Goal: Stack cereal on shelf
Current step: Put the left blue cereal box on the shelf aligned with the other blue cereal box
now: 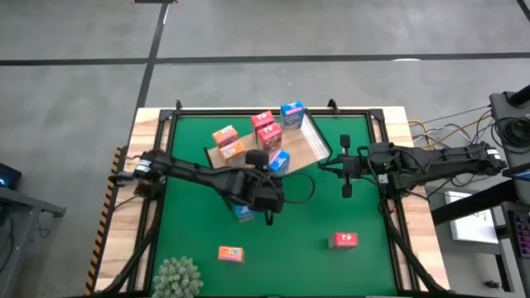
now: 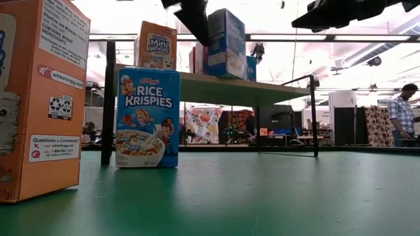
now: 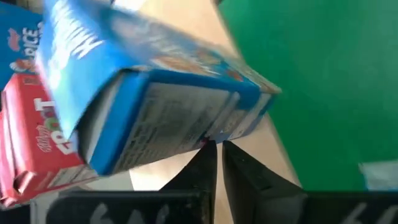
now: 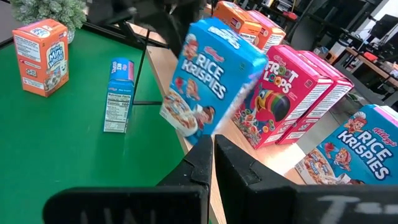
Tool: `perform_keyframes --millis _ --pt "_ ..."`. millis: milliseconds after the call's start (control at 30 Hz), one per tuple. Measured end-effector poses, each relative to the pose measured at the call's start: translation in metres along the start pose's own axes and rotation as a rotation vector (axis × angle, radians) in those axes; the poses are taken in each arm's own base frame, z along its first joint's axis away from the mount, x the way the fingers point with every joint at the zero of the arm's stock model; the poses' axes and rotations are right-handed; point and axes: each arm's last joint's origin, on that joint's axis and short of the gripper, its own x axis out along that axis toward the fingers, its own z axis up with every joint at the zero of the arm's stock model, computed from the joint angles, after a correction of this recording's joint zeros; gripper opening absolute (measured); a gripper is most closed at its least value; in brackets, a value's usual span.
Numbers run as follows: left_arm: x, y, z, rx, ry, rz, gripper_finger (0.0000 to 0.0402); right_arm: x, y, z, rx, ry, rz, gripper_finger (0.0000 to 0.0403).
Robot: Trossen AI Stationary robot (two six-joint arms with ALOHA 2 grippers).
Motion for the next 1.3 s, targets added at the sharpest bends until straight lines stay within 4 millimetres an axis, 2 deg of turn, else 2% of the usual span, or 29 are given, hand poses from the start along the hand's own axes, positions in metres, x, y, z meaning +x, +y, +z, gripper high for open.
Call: perform_keyframes --millis 167,300,433,700,1033,1300 --pt "0.015 0.018 0.003 -0.095 0.002 0.021 0.0001 0.000 0.000 0.000 0.000 0.000 0.000 0.0009" --pt "0.019 0.027 0.004 -0.127 -0.002 0.033 0.0000 0.000 0.000 0.000 0.000 0.001 0.000 0.0009" --pt "0.015 0.028 0.005 -0.111 -0.008 0.028 0.0000 0.000 0.000 0.000 0.000 0.003 0.001 0.0009" --pt "-0.012 0.029 0.008 -0.093 -0.051 -0.019 0.0000 0.000 0.000 -0.001 -0.001 0.008 0.002 0.0009" --pt "0.002 0.036 0.017 -0.204 -0.117 0.035 0.0000 0.000 0.000 -0.001 0.000 0.008 0.002 0.0009" --pt "0.003 0.038 0.024 -0.245 -0.175 0.038 0.0000 0.000 0.000 -0.001 -0.001 0.008 0.002 0.0009"
